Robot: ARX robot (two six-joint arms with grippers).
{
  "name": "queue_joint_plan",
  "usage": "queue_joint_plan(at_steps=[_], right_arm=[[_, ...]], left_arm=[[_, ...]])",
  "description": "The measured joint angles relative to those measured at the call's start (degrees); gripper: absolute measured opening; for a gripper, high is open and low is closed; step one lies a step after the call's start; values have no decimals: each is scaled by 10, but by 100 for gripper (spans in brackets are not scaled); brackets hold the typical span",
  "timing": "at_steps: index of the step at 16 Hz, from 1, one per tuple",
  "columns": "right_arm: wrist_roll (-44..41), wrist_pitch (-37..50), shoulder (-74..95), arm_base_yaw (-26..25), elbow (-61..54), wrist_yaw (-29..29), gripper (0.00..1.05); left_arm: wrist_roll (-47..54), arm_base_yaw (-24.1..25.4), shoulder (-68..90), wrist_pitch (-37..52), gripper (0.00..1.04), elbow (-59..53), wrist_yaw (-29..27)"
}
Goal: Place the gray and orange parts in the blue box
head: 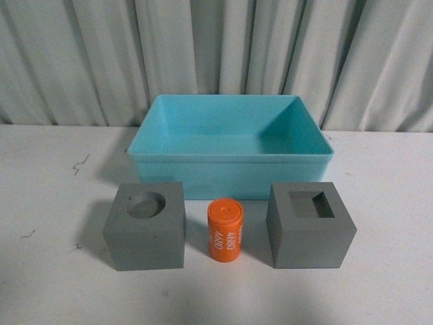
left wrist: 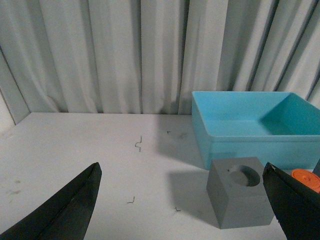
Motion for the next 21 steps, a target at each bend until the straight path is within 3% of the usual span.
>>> queue_joint_plan(at_steps=[21], right_arm=[[0,0,0,0,0,0,98]], left_arm=[[0,0,0,0,98,0,0]])
